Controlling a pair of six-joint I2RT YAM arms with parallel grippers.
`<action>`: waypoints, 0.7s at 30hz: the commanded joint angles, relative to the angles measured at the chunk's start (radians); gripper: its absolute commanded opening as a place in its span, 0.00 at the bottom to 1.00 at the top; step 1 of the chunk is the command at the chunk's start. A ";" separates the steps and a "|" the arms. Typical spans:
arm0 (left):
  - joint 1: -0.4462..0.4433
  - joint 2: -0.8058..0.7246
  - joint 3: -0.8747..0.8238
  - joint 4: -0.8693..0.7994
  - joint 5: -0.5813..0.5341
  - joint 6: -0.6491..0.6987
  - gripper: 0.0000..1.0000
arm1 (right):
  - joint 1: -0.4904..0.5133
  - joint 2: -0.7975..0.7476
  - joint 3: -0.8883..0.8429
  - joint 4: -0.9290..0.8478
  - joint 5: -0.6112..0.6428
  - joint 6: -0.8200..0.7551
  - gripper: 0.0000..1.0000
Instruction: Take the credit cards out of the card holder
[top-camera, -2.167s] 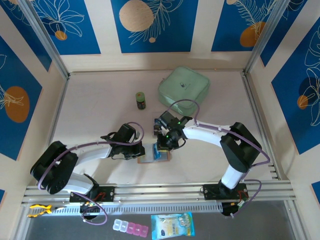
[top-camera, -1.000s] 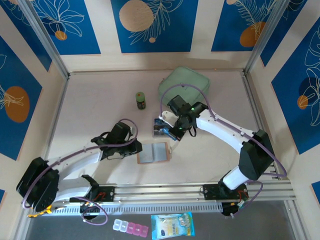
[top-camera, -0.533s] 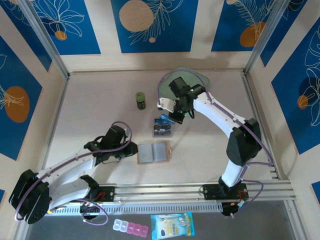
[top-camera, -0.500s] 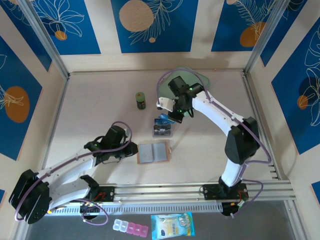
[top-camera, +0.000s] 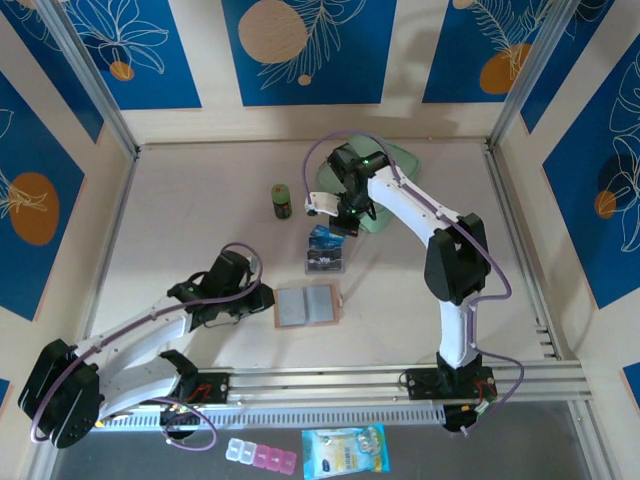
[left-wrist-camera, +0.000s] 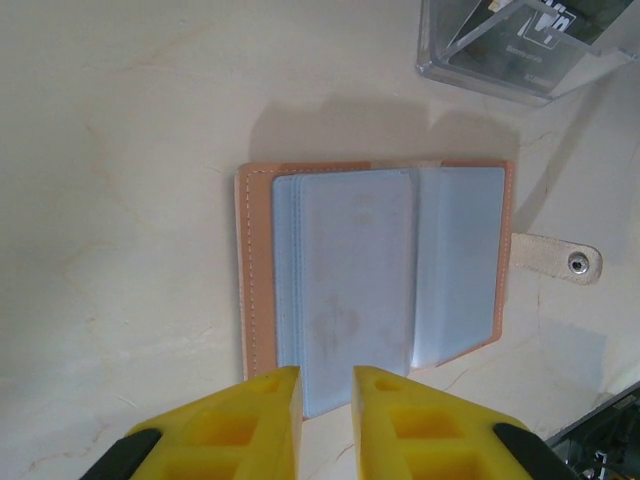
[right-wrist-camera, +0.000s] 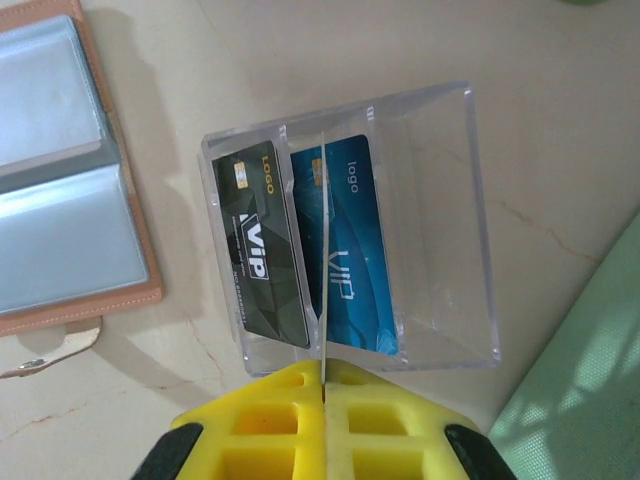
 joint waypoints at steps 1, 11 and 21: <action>0.013 -0.001 -0.011 -0.027 -0.007 -0.002 0.20 | -0.010 0.036 0.042 -0.049 -0.041 -0.036 0.00; 0.020 -0.010 -0.012 -0.045 -0.007 -0.003 0.20 | -0.008 0.103 0.048 -0.043 -0.046 -0.049 0.02; 0.028 -0.007 -0.005 -0.050 -0.005 0.003 0.21 | -0.011 0.112 0.081 -0.035 -0.041 -0.064 0.00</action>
